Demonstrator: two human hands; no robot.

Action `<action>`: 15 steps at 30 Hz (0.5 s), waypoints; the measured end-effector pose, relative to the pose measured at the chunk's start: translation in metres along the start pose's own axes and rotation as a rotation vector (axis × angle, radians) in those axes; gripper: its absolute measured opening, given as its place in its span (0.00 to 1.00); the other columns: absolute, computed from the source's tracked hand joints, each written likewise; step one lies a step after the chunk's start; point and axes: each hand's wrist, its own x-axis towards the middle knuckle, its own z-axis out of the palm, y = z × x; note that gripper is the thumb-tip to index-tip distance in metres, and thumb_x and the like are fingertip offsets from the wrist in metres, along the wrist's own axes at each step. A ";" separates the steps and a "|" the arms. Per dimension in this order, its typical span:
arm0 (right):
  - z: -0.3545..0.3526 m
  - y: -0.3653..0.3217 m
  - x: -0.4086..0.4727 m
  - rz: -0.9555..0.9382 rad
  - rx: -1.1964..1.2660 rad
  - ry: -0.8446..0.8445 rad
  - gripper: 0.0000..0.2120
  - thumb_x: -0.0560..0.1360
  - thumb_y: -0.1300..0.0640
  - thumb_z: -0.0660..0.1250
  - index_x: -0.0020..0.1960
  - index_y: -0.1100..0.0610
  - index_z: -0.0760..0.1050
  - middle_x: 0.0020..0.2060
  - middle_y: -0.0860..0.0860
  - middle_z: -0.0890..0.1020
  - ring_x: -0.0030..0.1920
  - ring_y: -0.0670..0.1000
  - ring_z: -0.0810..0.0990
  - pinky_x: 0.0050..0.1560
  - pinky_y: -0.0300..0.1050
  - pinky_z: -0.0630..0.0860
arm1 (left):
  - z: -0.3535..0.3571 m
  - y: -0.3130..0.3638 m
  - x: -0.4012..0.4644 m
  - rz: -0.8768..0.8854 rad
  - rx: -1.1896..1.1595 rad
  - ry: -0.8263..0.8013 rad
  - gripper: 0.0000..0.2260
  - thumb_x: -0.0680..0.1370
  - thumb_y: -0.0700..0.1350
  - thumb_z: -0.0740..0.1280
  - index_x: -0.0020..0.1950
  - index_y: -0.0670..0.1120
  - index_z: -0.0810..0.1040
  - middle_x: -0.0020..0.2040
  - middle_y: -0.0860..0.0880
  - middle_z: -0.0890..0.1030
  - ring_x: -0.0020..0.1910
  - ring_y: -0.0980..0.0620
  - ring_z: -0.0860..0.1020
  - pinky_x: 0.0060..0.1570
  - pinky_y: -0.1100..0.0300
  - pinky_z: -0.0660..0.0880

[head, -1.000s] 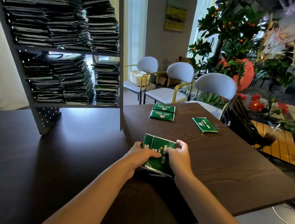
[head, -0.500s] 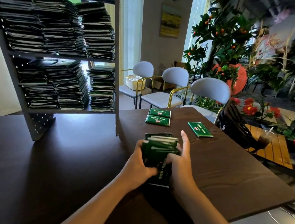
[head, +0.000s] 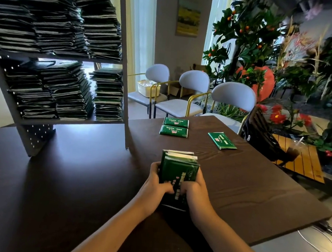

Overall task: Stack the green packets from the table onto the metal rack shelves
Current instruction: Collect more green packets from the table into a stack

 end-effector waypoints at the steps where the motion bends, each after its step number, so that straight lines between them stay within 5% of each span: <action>1: -0.002 -0.003 0.003 0.019 -0.030 0.016 0.33 0.56 0.68 0.59 0.61 0.54 0.75 0.49 0.57 0.84 0.47 0.51 0.86 0.40 0.45 0.81 | -0.002 0.004 0.002 -0.020 0.032 -0.015 0.27 0.75 0.30 0.66 0.68 0.52 0.64 0.61 0.47 0.77 0.61 0.51 0.77 0.52 0.63 0.74; 4: -0.005 -0.014 0.018 0.105 -0.145 0.046 0.28 0.69 0.72 0.59 0.66 0.52 0.71 0.49 0.57 0.81 0.48 0.55 0.82 0.41 0.46 0.77 | -0.008 0.015 0.013 -0.125 0.032 0.007 0.29 0.75 0.37 0.71 0.72 0.50 0.63 0.60 0.47 0.78 0.57 0.50 0.79 0.53 0.57 0.76; 7: -0.012 -0.021 0.040 0.146 -0.253 0.059 0.20 0.78 0.64 0.62 0.67 0.49 0.67 0.49 0.50 0.78 0.48 0.49 0.78 0.40 0.43 0.73 | -0.011 0.028 0.024 -0.283 -0.097 0.037 0.25 0.75 0.40 0.72 0.70 0.45 0.68 0.57 0.44 0.82 0.53 0.46 0.83 0.51 0.51 0.81; 10: -0.029 -0.023 0.076 0.119 -0.528 0.146 0.25 0.73 0.49 0.64 0.70 0.50 0.68 0.55 0.52 0.78 0.52 0.52 0.77 0.54 0.55 0.77 | -0.015 0.040 0.031 -0.420 -0.119 -0.017 0.13 0.76 0.41 0.71 0.61 0.43 0.77 0.48 0.45 0.86 0.47 0.47 0.84 0.46 0.52 0.81; 15: -0.068 -0.030 0.139 0.050 -1.066 0.293 0.26 0.77 0.50 0.64 0.74 0.52 0.66 0.69 0.58 0.71 0.70 0.60 0.69 0.67 0.54 0.69 | -0.016 0.030 0.036 -0.487 0.018 0.012 0.11 0.76 0.40 0.71 0.57 0.44 0.78 0.50 0.44 0.85 0.50 0.47 0.83 0.45 0.52 0.81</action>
